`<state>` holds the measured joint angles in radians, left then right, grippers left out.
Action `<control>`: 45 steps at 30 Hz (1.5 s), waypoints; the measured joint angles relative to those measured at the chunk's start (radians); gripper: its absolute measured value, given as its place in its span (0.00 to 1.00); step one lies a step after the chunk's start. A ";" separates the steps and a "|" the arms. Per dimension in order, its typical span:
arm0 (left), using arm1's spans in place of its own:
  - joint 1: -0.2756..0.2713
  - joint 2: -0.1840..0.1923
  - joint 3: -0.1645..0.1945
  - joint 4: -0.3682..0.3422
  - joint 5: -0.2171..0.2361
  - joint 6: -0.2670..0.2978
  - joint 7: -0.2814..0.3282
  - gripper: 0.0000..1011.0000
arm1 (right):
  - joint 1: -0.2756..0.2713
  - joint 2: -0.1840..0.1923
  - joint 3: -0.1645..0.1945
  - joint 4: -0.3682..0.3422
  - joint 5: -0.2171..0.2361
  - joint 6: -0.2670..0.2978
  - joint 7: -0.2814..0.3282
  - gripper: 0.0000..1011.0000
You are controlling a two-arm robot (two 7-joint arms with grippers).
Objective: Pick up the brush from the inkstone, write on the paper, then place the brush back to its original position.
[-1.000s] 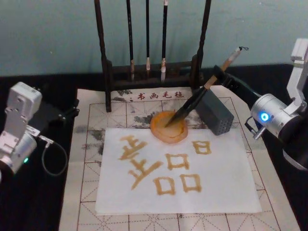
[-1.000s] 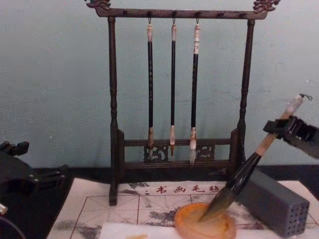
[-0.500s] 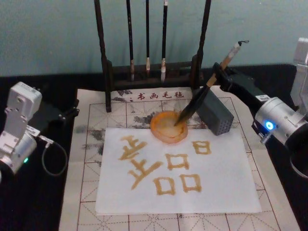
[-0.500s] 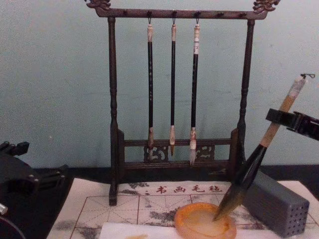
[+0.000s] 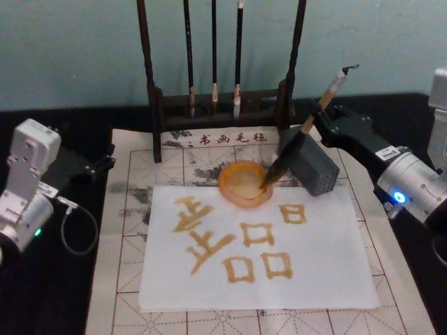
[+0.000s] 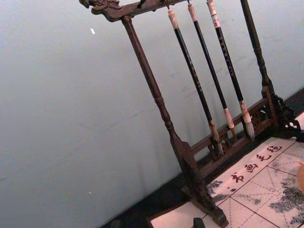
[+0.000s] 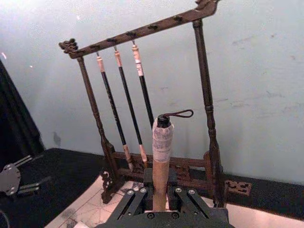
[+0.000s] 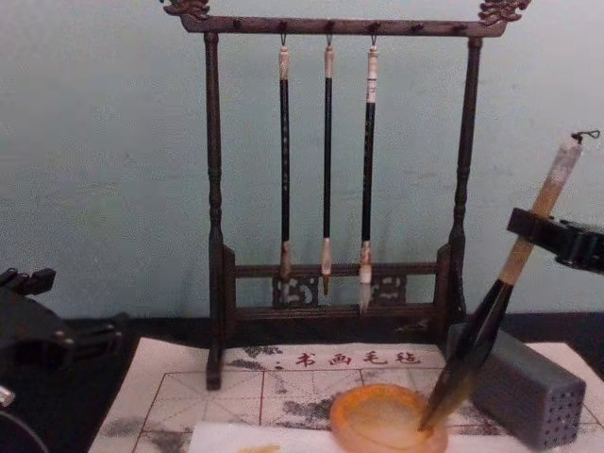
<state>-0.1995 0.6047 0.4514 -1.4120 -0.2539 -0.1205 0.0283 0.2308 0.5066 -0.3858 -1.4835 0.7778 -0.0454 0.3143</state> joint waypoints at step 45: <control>0.000 0.000 0.000 0.000 0.000 0.000 0.000 0.99 | -0.252 0.130 0.123 -0.276 -0.208 -0.060 0.089 0.19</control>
<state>-0.1996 0.6047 0.4514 -1.4120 -0.2539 -0.1205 0.0283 -0.0214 0.6363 -0.2624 -1.7598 0.5694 -0.1054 0.4031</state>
